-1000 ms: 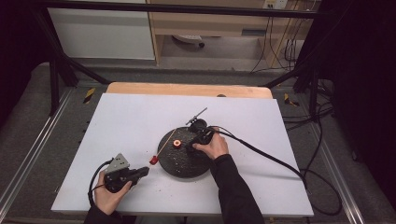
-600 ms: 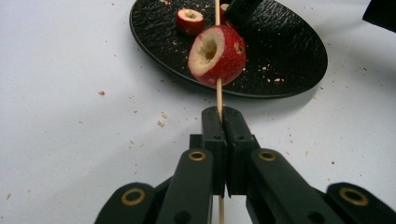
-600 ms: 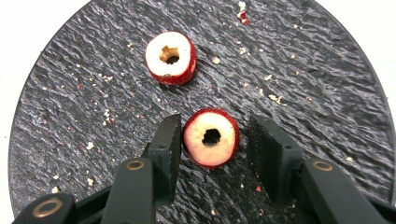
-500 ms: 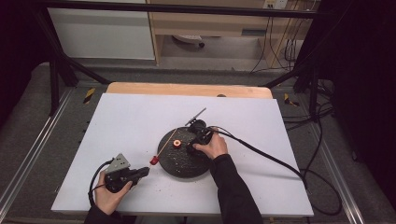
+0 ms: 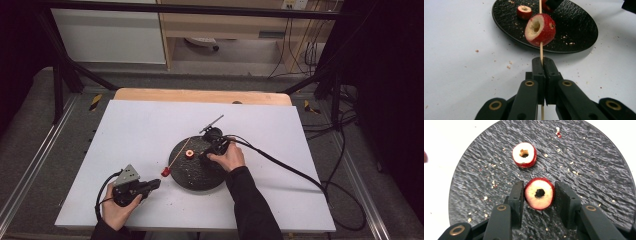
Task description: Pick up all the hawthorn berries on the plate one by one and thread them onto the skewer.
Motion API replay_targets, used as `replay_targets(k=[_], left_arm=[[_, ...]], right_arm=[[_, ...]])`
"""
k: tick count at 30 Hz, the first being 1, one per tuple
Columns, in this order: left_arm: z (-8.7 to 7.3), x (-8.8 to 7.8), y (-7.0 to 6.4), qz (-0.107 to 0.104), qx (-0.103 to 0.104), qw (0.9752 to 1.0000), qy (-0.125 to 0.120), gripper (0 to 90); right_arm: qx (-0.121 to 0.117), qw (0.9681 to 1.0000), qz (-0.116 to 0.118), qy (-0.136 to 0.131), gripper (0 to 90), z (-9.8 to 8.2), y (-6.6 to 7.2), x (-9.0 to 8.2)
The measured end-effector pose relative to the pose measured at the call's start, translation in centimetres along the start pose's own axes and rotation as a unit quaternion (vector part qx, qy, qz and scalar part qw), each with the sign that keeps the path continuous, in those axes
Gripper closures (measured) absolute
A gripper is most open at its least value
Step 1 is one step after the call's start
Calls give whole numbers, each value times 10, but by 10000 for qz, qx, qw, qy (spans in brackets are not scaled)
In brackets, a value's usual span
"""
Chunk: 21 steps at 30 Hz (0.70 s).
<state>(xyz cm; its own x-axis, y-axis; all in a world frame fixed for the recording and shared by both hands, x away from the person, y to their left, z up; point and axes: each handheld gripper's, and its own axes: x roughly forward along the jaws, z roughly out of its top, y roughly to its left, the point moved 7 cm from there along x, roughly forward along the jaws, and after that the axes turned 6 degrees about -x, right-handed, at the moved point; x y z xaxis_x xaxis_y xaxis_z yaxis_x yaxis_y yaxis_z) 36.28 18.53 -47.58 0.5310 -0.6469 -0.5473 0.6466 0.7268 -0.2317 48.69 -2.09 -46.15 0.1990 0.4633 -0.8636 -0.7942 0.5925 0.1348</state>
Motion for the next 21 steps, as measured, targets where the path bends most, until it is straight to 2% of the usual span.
replay_targets(k=[4, 15, 18, 21], left_arm=[[0, 0, 0, 10, 2, 10000, 3, 884], [0, 1, -2, 15, 25, 10000, 17, 885], [1, 2, -3, 8, 41, 10000, 2, 885], [2, 3, -5, 2, 52, 10000, 10, 885]], right_arm=[[94, 9999, 4, -37, 612, -1, 3, -5], [100, 9996, 49, -268, 614, -3, 12, -18], [80, 9991, 81, -402, 615, -3, 14, -21], [158, 9981, 100, -579, 615, -6, 14, -24]])
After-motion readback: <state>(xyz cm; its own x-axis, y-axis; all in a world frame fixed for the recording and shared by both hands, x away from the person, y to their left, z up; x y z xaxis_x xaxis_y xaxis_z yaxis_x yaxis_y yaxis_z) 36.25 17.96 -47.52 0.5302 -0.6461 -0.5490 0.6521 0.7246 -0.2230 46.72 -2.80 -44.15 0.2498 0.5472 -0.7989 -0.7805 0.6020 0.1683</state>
